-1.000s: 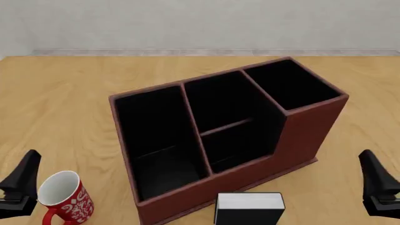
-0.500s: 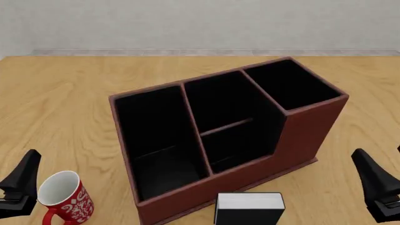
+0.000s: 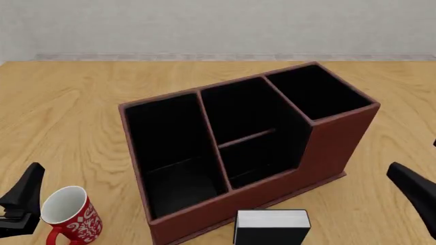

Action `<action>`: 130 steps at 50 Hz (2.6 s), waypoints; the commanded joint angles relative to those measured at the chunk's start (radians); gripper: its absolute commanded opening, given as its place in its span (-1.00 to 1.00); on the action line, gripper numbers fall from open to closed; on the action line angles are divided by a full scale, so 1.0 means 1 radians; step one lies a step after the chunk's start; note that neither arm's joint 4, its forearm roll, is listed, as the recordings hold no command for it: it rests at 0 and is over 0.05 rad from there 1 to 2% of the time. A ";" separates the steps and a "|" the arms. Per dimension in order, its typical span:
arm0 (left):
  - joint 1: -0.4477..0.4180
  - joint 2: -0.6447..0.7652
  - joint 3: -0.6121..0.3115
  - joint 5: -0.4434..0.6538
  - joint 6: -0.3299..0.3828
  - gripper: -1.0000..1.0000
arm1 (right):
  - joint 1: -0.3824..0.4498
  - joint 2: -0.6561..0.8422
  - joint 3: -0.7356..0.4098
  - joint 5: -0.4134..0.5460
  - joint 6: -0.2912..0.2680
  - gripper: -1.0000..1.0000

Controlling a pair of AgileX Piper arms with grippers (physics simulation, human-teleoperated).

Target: Pick up the book and place it in the right compartment of the caddy.

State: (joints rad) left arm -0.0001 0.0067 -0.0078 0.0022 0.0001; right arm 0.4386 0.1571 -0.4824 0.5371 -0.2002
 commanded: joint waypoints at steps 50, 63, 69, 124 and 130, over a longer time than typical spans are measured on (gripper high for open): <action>0.016 0.001 -0.006 0.005 -0.001 1.00 | 0.341 0.349 -0.294 0.233 -0.123 1.00; 0.021 0.011 -0.003 -0.006 0.000 1.00 | 0.405 0.396 -0.324 0.244 -0.102 1.00; 0.021 0.015 -0.002 -0.008 0.001 1.00 | 0.434 0.433 -0.360 0.284 -0.099 1.00; 0.021 -0.003 -0.009 0.015 0.001 1.00 | 0.598 0.681 -0.447 0.390 0.110 1.00; 0.021 -0.004 -0.012 0.017 0.001 1.00 | 0.591 0.690 -0.449 0.398 0.108 1.00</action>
State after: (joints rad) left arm 0.0312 0.0046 -0.0201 0.0182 0.0005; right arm 1.0893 0.8959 -0.9726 0.9594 -0.1138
